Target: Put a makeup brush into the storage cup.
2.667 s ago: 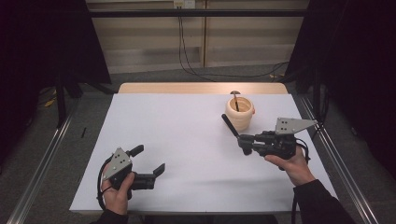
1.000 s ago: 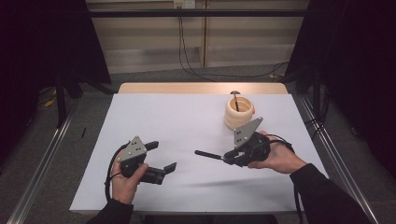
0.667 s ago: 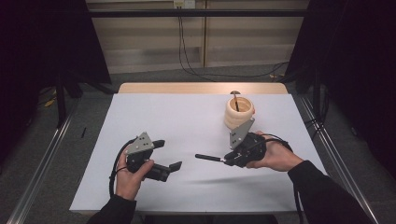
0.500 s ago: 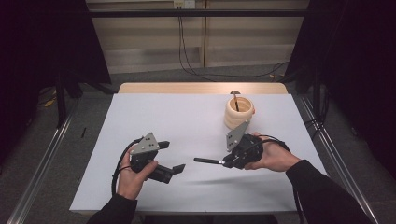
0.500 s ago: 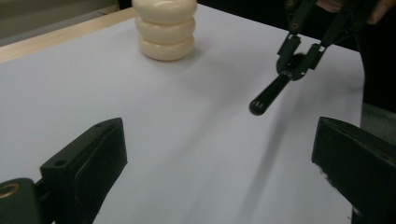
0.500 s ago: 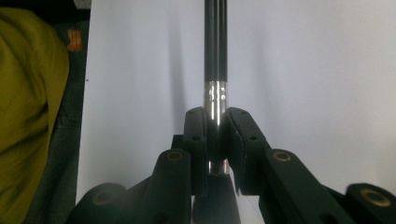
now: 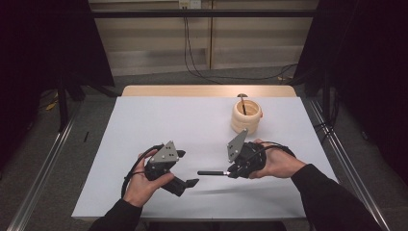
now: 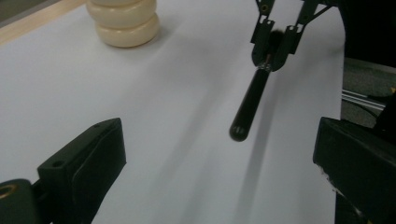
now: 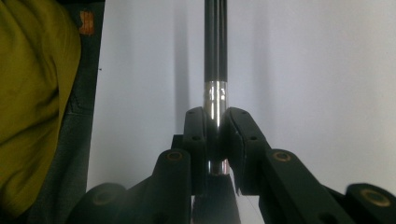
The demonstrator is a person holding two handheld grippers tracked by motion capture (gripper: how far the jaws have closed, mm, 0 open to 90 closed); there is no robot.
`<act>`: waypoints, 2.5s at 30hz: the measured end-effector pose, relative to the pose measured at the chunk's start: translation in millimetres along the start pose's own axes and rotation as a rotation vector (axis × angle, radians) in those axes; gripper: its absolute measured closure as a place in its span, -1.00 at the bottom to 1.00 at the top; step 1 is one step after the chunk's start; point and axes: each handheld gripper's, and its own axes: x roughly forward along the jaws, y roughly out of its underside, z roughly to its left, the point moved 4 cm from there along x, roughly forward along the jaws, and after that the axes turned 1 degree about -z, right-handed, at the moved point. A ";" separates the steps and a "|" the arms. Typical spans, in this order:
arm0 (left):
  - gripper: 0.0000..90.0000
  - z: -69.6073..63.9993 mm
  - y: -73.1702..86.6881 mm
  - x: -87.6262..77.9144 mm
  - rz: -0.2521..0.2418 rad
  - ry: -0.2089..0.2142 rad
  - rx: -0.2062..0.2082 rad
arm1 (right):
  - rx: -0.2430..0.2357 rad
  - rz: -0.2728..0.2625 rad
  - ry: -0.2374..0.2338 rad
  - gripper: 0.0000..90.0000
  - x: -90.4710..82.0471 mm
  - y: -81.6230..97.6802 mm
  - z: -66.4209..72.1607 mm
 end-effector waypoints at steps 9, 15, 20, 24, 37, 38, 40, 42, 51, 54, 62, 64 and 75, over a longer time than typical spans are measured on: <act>-0.87 -5.8 -9.3 13.9 0.059 0.016 0.042 | -0.010 0.025 -0.012 0.73 0.9 -4.7 2.2; -0.80 -9.5 -12.0 24.7 0.121 0.035 0.071 | -0.020 0.030 -0.014 0.73 1.0 -7.5 3.0; -0.71 -14.0 -11.8 30.9 0.172 0.077 0.147 | -0.031 0.029 -0.020 0.73 2.7 -9.2 4.3; -0.56 -16.1 -12.3 32.1 0.198 0.093 0.194 | -0.053 0.029 -0.018 0.73 4.4 -11.2 4.5; 0.12 -20.2 -11.2 36.5 0.288 0.151 0.149 | -0.046 0.018 -0.019 0.73 7.3 -13.5 7.0; 0.14 -22.0 -10.5 37.7 0.287 0.156 0.150 | -0.047 0.016 -0.017 0.73 7.4 -13.5 6.8; 0.15 -22.5 -11.2 39.3 0.287 0.161 0.151 | -0.051 0.007 -0.018 0.73 7.7 -13.8 6.5; 0.25 -21.5 -11.9 40.4 0.288 0.169 0.154 | -0.055 0.008 -0.018 0.73 8.5 -13.8 6.5; 0.57 -21.2 -12.7 44.7 0.297 0.160 0.162 | -0.072 0.002 -0.021 0.73 12.5 -16.0 8.5; 0.68 -20.3 -12.4 46.1 0.284 0.157 0.154 | -0.082 -0.006 -0.024 0.73 12.9 -16.7 8.6; 0.73 -20.5 -10.8 48.8 0.329 0.199 0.176 | -0.075 -0.003 -0.021 0.73 13.3 -15.3 9.1; 0.75 -22.3 -9.5 50.5 0.318 0.180 0.176 | -0.086 -0.004 -0.027 0.72 14.2 -15.1 9.3; 0.76 -23.1 -9.9 50.3 0.329 0.178 0.173 | -0.078 -0.036 -0.019 0.69 14.2 -11.4 8.5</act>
